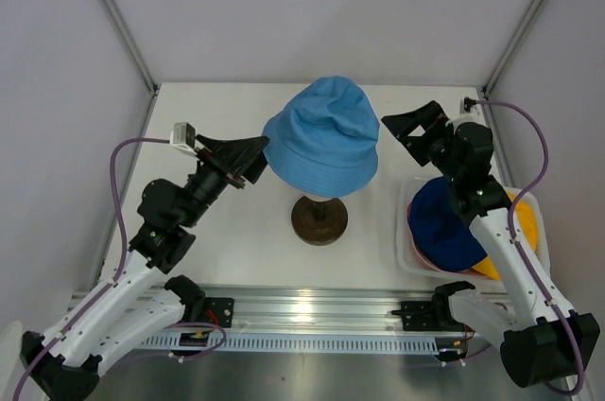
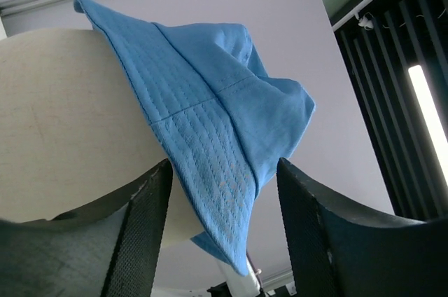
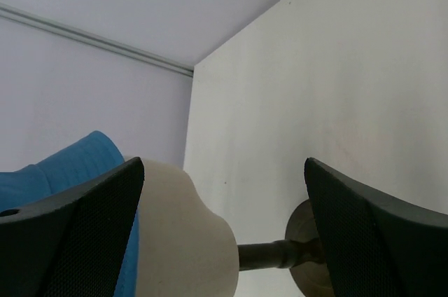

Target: Stack the hats

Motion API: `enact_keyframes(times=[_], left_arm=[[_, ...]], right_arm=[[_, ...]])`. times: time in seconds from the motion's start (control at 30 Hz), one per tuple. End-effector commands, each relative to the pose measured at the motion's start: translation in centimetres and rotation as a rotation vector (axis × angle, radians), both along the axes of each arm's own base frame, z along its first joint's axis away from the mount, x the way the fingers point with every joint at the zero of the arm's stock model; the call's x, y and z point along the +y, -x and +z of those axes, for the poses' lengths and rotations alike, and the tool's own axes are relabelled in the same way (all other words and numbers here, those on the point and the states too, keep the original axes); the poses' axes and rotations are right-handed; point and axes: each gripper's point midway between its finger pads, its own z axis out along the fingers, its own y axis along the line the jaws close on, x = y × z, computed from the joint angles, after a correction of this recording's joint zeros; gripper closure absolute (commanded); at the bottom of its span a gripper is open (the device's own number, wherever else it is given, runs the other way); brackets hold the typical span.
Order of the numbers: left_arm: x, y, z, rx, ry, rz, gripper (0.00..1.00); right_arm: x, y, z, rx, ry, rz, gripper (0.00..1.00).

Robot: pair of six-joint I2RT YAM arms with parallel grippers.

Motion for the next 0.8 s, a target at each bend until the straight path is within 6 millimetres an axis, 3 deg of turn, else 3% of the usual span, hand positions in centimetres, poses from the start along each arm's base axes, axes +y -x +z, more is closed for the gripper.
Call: enact_keyframes(times=[0.0,0.13,0.3,0.33,0.4,0.63,0.77], left_arm=[[-0.3,-0.1,1.9,-0.031,0.072,-0.003,0.36],[-0.7,-0.4,1.8,-0.024,0.066,-0.002,0.49],[-0.6,-0.6,1.2,-0.018,0.051,0.016,0.82],[-0.6,-0.6,1.0,-0.016,0.05,0.016,0.92],[-0.5,-0.5,1.1,-0.035,0.047,0.019,0.99],[-0.6,0.2,0.9,-0.144,0.005,0.027,0.99],[-0.6,0.7,0.9,-0.249,-0.056,0.053,0.99]], right_arm=[[0.9,0.4,3.5,-0.117,-0.189,0.013,0.0],[1.0,0.8,4.0,-0.141,-0.262,0.007,0.01],[1.3,1.5,5.2,-0.189,-0.369,0.02,0.01],[1.6,1.7,5.4,-0.194,-0.388,0.028,0.01],[1.9,1.9,5.9,-0.199,-0.443,0.041,0.0],[4.7,2.8,6.1,-0.14,-0.536,0.151,0.01],[4.4,3.3,6.2,-0.124,-0.537,0.137,0.01]])
